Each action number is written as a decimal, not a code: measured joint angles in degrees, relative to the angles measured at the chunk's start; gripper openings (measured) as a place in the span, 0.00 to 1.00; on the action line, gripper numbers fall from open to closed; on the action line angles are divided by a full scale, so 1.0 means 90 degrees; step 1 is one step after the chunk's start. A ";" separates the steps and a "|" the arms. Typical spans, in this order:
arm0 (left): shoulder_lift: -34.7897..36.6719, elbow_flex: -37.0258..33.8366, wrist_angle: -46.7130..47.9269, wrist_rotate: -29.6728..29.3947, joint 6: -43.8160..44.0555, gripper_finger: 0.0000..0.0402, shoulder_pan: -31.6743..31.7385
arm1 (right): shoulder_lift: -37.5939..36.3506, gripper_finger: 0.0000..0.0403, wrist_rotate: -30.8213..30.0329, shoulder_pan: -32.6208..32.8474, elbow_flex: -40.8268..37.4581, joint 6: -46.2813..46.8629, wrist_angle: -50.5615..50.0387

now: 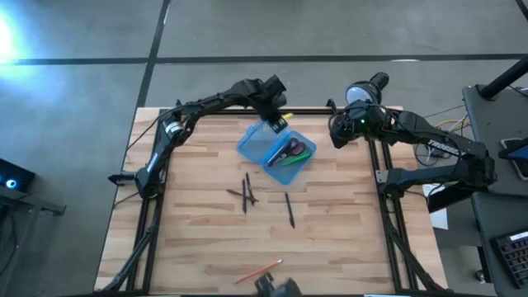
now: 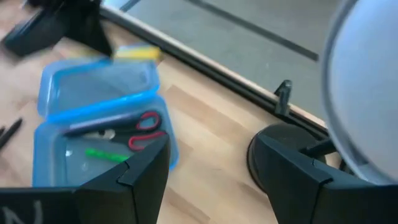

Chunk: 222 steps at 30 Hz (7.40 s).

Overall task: Pick & place school supplies into a supply box
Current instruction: Put the yellow pen into the blue supply box, then put the brown pen into the blue supply box, then put the black pen into the blue supply box

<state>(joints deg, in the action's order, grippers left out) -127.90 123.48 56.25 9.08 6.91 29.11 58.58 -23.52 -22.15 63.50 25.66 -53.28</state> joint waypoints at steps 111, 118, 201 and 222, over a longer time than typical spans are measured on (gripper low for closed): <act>0.3047 -0.7271 -0.2547 -0.1311 -0.0942 0.24 -0.3481 | 0.0147 0.56 0.0434 0.0012 -0.0295 -0.0754 0.0008; 0.2988 -0.7277 -0.2604 -0.1208 -0.0771 0.18 -0.3482 | 0.0147 0.56 0.0434 0.0012 -0.0295 -0.0754 0.0003; 0.2928 -0.5926 -0.1085 -0.1794 0.9553 0.26 -0.3906 | -0.0985 0.56 0.0283 0.0012 -0.0626 -0.0195 0.0088; 0.2771 -0.6477 -0.2070 -0.2240 1.0169 0.26 -0.3995 | -0.0985 0.56 0.0282 0.0010 -0.0628 -0.0257 0.0136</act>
<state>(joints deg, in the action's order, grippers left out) -102.96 65.19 37.62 -11.08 98.43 -6.85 49.71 -20.98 -22.06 57.84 23.35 -52.05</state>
